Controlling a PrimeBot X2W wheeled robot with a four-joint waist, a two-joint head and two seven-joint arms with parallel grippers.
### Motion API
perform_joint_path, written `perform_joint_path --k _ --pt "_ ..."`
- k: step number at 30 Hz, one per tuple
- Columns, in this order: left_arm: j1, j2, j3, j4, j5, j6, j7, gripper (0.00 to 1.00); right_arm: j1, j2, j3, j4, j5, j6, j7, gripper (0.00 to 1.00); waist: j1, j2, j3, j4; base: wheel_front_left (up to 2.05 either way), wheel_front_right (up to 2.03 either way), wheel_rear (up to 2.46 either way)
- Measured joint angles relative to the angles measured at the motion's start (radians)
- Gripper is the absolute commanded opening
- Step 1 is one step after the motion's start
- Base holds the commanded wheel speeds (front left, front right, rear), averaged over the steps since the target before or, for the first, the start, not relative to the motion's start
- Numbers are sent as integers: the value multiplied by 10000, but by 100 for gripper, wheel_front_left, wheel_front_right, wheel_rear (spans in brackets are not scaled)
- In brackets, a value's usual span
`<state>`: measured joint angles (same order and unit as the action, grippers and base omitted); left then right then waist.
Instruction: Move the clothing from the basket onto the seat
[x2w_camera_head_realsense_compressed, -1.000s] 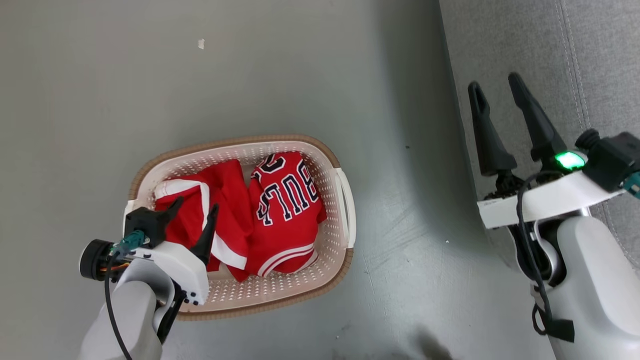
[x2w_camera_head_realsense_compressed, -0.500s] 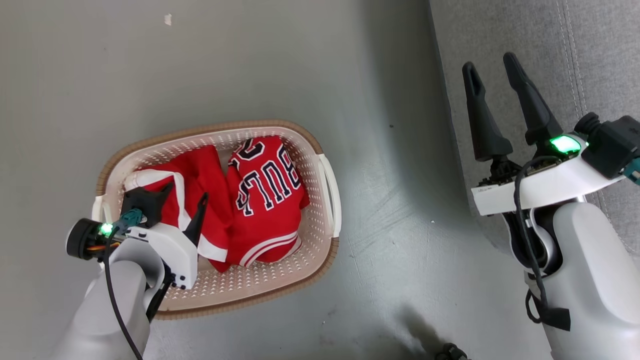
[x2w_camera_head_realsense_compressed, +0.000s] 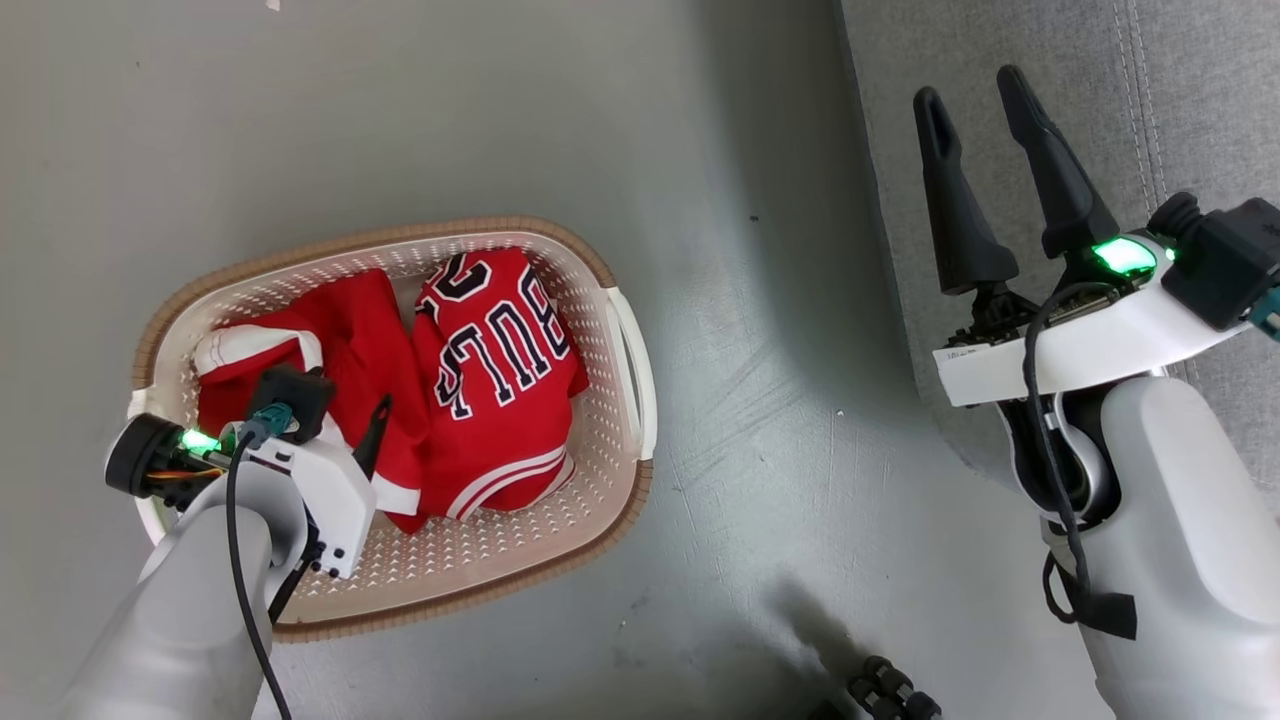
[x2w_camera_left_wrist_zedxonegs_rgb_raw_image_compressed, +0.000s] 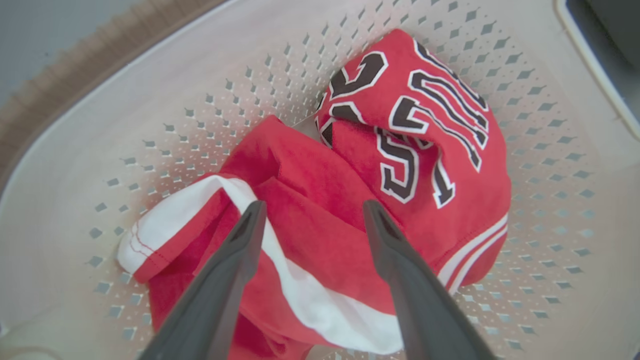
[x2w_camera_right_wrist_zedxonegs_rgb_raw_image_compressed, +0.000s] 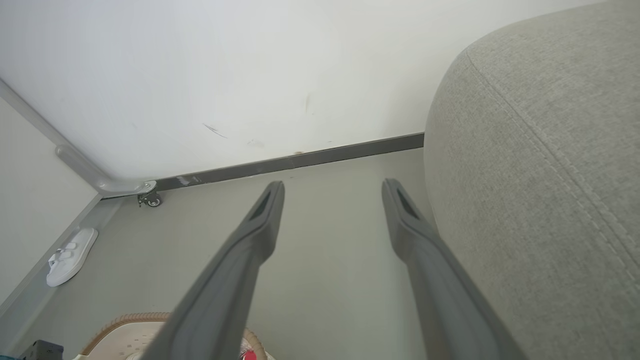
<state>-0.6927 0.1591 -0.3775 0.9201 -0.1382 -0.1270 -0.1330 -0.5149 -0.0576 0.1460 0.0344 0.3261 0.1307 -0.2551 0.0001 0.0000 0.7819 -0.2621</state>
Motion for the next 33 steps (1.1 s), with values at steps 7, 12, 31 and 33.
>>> perform_joint_path --k 7,12,31,33 --pt "-379 50 -31 560 100 165 276 100 -50 25 59 -2 46 0 0 100 0 0 243 -187 0 0 0" --pt "-593 35 -33 884 171 359 493 100 -69 40 100 0 111 0 0 100 0 0 375 -320 0 0 0" --pt "-945 21 -1011 1902 1133 539 1175 100 -303 71 272 0 617 0 0 100 0 0 510 -587 0 0 0" --pt "-1058 75 -1315 1975 1488 543 1244 100 -303 75 278 4 617 0 0 100 0 0 511 -589 0 0 0"
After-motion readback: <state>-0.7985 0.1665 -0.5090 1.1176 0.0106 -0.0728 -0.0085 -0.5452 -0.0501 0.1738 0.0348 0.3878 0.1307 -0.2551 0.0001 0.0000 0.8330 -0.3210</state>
